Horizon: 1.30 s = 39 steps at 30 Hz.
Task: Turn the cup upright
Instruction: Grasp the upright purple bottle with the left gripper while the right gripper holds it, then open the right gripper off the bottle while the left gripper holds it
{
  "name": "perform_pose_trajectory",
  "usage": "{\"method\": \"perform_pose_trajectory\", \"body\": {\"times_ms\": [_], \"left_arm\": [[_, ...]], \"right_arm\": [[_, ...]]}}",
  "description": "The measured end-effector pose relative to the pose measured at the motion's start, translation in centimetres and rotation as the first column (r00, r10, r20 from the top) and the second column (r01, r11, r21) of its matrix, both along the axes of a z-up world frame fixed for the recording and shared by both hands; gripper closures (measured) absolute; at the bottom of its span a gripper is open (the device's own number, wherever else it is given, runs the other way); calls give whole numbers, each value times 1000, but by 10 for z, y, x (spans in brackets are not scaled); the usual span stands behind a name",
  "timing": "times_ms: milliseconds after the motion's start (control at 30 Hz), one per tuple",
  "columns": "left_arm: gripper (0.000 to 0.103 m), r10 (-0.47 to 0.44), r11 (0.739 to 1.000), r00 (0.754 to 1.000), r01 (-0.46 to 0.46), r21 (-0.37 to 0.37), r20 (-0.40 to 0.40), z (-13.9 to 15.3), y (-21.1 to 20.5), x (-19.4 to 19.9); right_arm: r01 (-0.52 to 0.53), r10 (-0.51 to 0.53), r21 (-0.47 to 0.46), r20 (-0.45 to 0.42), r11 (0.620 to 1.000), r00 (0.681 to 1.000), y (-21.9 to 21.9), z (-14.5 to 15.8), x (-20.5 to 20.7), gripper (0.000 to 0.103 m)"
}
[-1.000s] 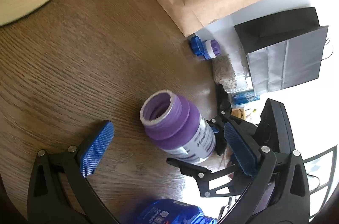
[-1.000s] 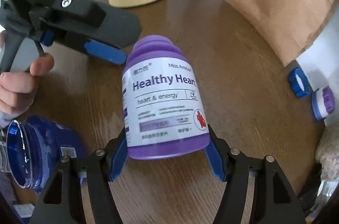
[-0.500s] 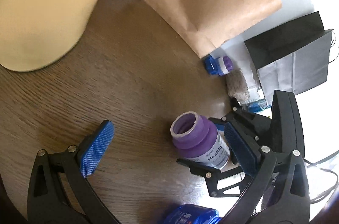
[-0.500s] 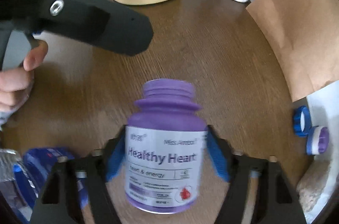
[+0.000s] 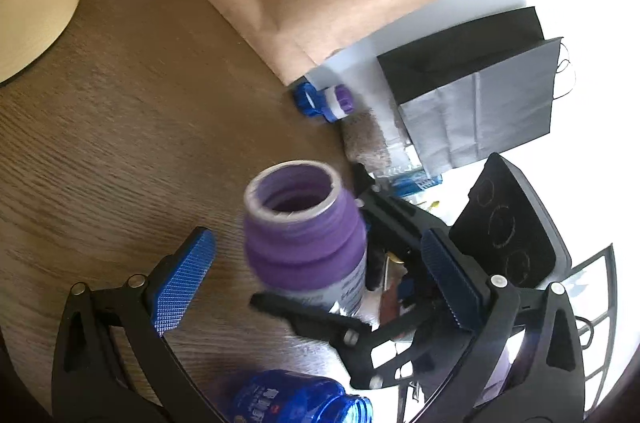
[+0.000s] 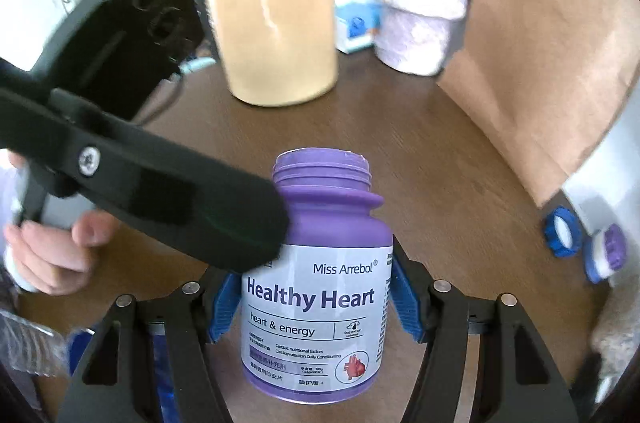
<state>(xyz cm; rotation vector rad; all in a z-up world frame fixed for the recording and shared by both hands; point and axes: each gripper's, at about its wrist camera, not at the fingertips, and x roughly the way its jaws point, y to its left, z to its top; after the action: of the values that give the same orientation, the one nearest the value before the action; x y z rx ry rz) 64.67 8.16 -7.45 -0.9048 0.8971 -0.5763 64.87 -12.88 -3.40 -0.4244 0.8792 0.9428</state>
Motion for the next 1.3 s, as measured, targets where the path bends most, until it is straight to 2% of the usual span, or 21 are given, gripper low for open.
{"method": "perform_pose_trajectory", "body": {"times_ms": [33, 100, 200, 400, 500, 567, 700, 900, 1000, 1133, 1233, 1300], "left_arm": [[29, 10, 1000, 1000, -10, 11, 3, 1, 0, 1], [43, 48, 997, 999, -48, 58, -6, 0, 3, 1], [44, 53, 998, 999, -52, 27, -13, -4, 4, 2], [44, 20, 977, 995, -40, 207, 98, 17, -14, -9], [44, -26, 943, 989, -25, 333, 148, 31, -30, -15], [44, -47, 926, 984, -22, 377, 172, 38, -35, -22], [44, -96, 870, 966, -35, 491, 240, 68, -51, -44], [44, -127, 831, 932, -87, 550, 339, 132, -51, -90], [44, -128, 776, 914, -150, 612, 386, 158, -51, -126], [44, -127, 751, 912, -167, 639, 389, 171, -40, -158], [44, -113, 703, 912, -207, 680, 395, 169, -30, -180], [44, -103, 704, 920, -201, 681, 377, 162, -19, -190]], "right_arm": [[-8, 7, 14, 1, 1000, 1000, 4, 0, -2, 35], [-6, 6, 26, 8, 1000, 1000, 13, -3, -7, 35], [21, -21, 57, 3, 998, 1000, 8, -2, -12, 35], [49, -51, 72, 20, 996, 999, 2, -1, -15, 35], [68, -68, 55, -1, 996, 998, -4, -3, -16, 34], [79, -78, 61, -21, 995, 997, -10, -2, -17, 34], [79, -81, 56, 39, 995, 996, -13, 13, -35, 34], [70, -87, 133, 133, 989, 987, -12, 66, -71, 34], [50, -75, 152, 166, 987, 983, -6, 89, -96, 32], [16, -41, 133, 191, 991, 981, 11, 102, -126, 28], [-7, -19, 130, 192, 991, 981, 30, 100, -144, 28], [-24, 4, 114, 170, 993, 985, 43, 97, -154, 28]]}}
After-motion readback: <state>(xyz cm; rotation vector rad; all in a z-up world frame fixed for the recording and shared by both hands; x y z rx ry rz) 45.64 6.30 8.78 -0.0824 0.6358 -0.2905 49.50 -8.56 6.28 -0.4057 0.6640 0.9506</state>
